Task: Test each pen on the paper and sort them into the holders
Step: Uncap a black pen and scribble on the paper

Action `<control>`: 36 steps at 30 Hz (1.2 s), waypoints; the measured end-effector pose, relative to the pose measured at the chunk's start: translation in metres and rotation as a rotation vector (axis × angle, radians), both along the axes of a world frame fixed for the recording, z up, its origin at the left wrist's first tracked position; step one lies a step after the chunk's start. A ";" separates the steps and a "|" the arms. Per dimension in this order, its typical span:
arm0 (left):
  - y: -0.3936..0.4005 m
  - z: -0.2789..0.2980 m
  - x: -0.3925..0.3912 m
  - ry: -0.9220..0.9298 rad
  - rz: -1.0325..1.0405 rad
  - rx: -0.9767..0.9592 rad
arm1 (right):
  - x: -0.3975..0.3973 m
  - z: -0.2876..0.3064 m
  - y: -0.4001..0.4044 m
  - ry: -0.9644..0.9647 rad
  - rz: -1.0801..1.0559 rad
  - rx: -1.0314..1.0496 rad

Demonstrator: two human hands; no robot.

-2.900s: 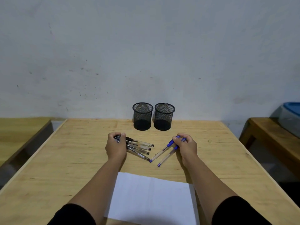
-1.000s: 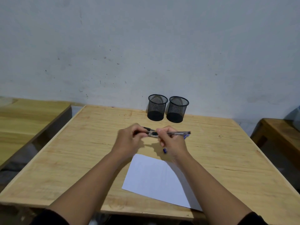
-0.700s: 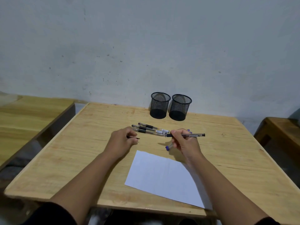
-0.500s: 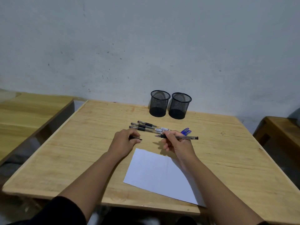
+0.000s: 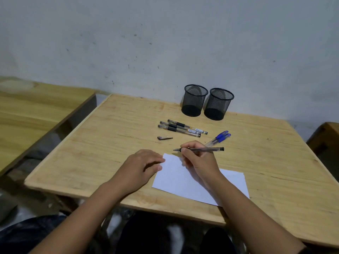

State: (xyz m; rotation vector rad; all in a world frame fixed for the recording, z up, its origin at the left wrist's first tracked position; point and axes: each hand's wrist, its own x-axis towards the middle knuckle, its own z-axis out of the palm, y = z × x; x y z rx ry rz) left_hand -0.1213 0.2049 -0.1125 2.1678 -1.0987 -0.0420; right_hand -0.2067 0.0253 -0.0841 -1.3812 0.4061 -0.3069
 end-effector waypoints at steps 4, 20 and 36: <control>0.002 -0.004 0.001 -0.025 -0.006 0.026 | -0.001 0.001 -0.006 0.037 0.051 -0.063; 0.001 -0.008 0.006 -0.014 -0.022 0.013 | -0.009 -0.005 0.033 0.039 0.313 -0.477; -0.001 -0.006 0.004 -0.021 -0.019 -0.008 | -0.013 -0.002 0.037 0.019 0.406 -0.628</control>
